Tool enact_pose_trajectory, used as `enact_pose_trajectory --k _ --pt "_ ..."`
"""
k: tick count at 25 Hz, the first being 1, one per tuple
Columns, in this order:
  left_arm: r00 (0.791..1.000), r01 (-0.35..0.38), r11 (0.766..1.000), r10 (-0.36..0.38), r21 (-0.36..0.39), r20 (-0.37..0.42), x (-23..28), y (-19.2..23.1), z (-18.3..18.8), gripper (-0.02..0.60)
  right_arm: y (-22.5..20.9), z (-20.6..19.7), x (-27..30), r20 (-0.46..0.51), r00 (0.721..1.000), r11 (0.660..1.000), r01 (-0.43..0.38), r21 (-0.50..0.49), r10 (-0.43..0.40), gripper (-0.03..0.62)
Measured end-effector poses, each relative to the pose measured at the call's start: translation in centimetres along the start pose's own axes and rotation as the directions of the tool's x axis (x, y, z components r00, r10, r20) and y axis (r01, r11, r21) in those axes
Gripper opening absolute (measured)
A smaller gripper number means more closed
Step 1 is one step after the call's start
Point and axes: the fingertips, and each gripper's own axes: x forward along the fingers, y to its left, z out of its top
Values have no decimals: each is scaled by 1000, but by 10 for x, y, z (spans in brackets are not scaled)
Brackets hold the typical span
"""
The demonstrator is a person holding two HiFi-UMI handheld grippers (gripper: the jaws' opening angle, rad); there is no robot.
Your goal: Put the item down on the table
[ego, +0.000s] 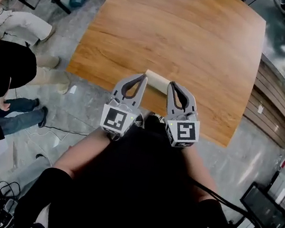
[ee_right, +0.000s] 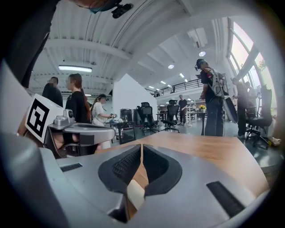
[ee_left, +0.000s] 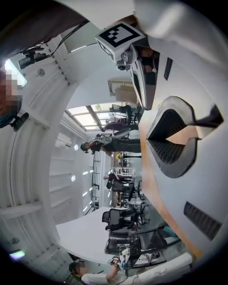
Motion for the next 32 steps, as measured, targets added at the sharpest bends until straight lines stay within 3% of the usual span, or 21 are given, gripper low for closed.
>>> enact_pose_trajectory --k 3,6,7,9,10,14,20,23,29,32 --pt "1000 -17 1000 17 13 -17 22 2 -6 5 -4 -26 19 -113 987 992 -116 -43 111 15" --pt "999 -7 1000 8 22 -34 41 6 -12 5 1 -66 35 -270 940 965 -242 -101 207 17" --pt "999 -2 1000 3 25 -37 45 9 -13 5 5 -81 40 -329 912 949 -296 -109 246 40" --pt "999 -5 1000 7 27 -49 52 19 -17 5 14 -109 48 -448 836 907 -405 -111 319 179" --pt "998 -6 1000 8 27 -56 56 24 -19 5 17 -120 54 -501 797 886 -448 -118 336 203" --pt "997 16 1000 -14 24 -76 68 39 -20 5 22 -159 73 -666 663 819 -558 -134 343 230" --pt "994 23 1000 -23 -8 -109 75 53 -32 5 23 -203 91 -796 515 770 -631 -100 319 266" --pt "992 40 999 -37 21 -122 78 58 -35 5 21 -222 94 -847 440 746 -661 -82 297 270" --pt "993 39 999 -40 -10 -115 81 65 -37 5 19 -228 98 -889 373 732 -679 -66 266 271" --pt "991 44 999 -42 11 -125 80 65 -38 5 18 -228 97 -894 369 729 -680 -73 254 272"
